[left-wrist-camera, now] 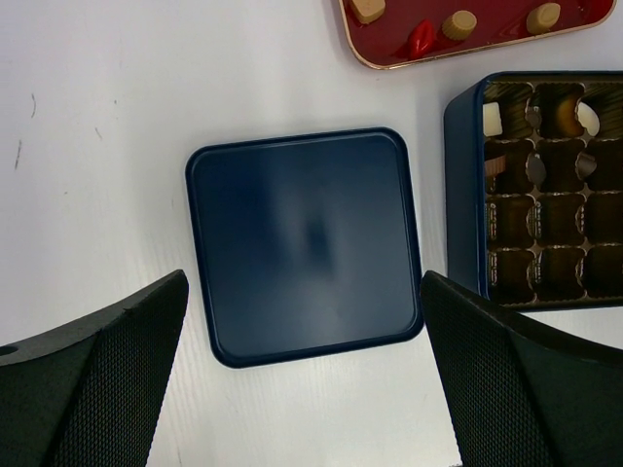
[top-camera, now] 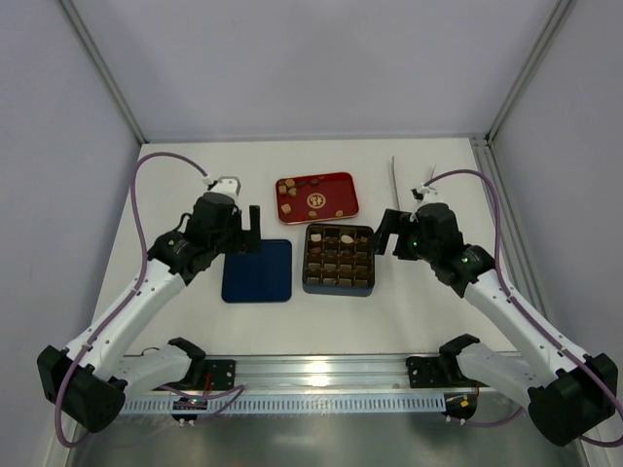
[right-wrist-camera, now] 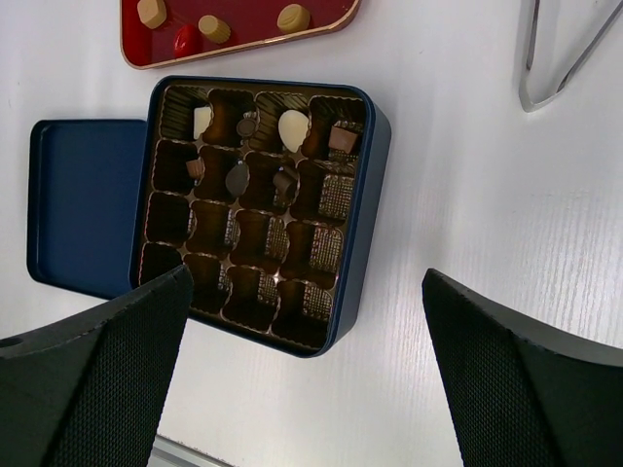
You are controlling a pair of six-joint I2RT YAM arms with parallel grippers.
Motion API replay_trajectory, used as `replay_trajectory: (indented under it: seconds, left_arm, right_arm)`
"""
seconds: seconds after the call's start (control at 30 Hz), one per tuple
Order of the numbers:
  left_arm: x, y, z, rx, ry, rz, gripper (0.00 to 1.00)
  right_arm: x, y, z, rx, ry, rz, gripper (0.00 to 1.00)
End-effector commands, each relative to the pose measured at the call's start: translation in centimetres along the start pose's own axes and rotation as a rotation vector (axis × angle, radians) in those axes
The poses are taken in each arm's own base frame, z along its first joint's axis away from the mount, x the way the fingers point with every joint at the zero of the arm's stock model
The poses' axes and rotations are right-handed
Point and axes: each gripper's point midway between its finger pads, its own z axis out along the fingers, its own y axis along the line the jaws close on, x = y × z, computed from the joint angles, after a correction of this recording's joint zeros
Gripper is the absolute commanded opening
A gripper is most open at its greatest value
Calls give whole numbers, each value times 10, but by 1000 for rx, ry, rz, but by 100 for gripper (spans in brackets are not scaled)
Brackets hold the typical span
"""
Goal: Pack the chocolate
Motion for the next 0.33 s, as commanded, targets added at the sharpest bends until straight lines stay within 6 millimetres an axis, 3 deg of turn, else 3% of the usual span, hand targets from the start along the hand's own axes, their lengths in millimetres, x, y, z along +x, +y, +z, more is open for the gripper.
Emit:
replay_trajectory:
  seconds: [0.0,0.3]
  left_arm:
    - [-13,2,-9,-15,-43,-10,99]
    - [-12,3,-8,-18,-40,-2,100]
  right_arm:
    - [-20,9,-4,-25,-68,-17,100]
    - [-24,10,-6,-30,-91,-19,100]
